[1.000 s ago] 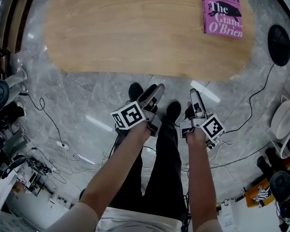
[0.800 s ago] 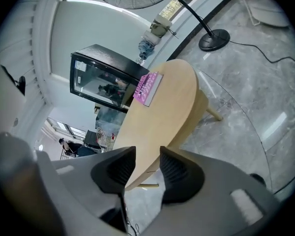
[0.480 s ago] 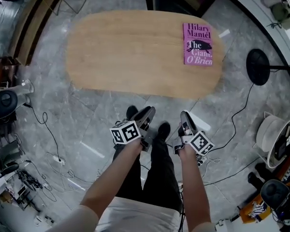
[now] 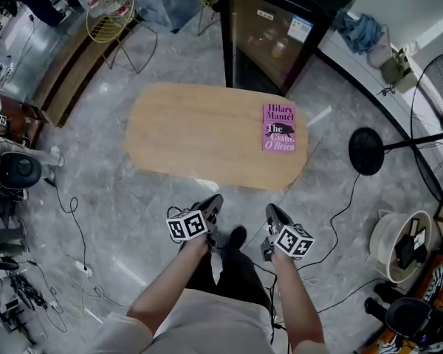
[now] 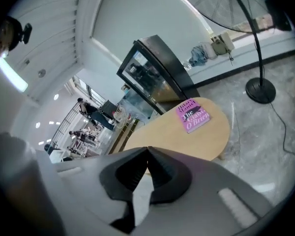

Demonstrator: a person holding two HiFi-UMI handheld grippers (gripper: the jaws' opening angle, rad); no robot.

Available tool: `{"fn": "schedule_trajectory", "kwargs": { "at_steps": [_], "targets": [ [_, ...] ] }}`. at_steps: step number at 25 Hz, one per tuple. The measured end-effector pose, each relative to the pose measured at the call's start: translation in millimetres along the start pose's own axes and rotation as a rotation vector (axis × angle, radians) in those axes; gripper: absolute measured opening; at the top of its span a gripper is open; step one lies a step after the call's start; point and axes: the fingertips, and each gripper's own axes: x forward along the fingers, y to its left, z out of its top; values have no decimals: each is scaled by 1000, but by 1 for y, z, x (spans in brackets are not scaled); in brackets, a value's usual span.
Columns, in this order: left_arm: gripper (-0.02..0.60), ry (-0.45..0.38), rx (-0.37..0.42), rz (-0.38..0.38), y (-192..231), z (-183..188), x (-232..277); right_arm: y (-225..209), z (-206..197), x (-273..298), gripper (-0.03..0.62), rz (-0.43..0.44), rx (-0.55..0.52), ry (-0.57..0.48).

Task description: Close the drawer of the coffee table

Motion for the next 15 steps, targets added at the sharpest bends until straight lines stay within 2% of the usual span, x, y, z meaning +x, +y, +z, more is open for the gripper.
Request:
{"fn": "schedule_trajectory", "kwargs": {
  "at_steps": [2,9,15],
  "targets": [
    [12,-15,26,26,-17,9,-15,13,13,-14,11,-17,-71,15],
    [11,-77,145,33,-83,31,-61,52,68,-58,11,-12,-271,20],
    [9,-143,223,40,-118,50,-104,107,110,-89,11,17,-486,-20]
  ]
}}
